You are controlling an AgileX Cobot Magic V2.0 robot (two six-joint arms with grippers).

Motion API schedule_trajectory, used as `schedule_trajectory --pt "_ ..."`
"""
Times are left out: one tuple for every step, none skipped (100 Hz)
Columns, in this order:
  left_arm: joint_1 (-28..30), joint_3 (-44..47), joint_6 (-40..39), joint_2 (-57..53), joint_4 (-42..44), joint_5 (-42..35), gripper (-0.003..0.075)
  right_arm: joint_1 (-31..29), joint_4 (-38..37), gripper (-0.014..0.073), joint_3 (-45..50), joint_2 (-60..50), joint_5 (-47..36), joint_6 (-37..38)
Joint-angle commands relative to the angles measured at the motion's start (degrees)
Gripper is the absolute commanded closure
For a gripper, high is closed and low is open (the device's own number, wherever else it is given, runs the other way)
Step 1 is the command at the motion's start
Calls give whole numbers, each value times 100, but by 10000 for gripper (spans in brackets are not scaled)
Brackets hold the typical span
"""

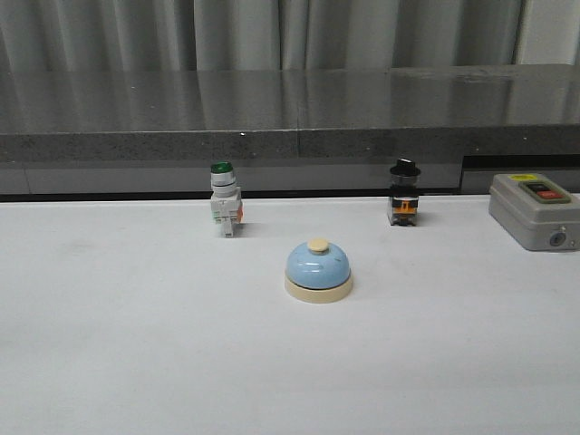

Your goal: Place and press bell with both arms

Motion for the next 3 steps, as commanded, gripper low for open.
schedule_trajectory --pt "8 241 -49 -142 -34 -427 741 -32 -10 663 -81 -110 -473 16" --pt "8 241 -49 -142 -34 -427 741 -32 -10 663 -81 -110 -473 16" --pt "8 241 -49 -142 -34 -427 741 -32 -10 663 -81 -110 -473 16"
